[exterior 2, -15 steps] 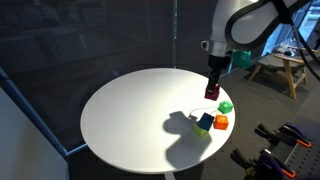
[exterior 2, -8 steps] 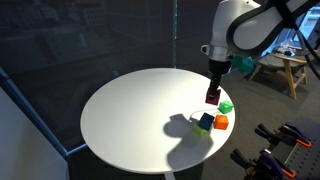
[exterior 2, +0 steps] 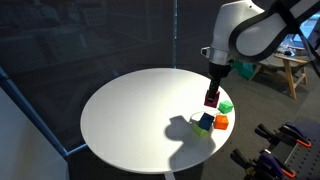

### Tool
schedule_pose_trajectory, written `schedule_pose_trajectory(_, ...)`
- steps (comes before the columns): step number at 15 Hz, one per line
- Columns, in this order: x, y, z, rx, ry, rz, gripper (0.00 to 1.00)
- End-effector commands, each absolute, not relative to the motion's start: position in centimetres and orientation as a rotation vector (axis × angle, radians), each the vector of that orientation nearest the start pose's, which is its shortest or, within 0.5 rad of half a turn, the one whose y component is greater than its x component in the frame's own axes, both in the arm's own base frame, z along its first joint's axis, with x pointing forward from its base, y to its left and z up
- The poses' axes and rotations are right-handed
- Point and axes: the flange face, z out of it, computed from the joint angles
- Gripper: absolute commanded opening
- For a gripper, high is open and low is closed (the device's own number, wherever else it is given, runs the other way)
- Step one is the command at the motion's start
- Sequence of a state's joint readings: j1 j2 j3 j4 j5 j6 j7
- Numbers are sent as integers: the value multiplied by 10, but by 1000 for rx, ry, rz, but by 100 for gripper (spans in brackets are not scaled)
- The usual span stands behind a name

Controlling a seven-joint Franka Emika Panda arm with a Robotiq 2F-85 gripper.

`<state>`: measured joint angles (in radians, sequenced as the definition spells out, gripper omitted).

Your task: Pick up the pink block and put it on the blue block

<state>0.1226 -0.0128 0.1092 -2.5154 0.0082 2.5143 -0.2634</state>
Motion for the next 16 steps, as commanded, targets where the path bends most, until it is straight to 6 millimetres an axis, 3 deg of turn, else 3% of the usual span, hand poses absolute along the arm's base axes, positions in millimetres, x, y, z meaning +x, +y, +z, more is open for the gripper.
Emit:
schedule_pose_trajectory(1, 443, 112, 289, -3029, -802, -66, 28)
schedule_pose_trajectory(16, 440, 114, 271, -3013, -822, 6, 28)
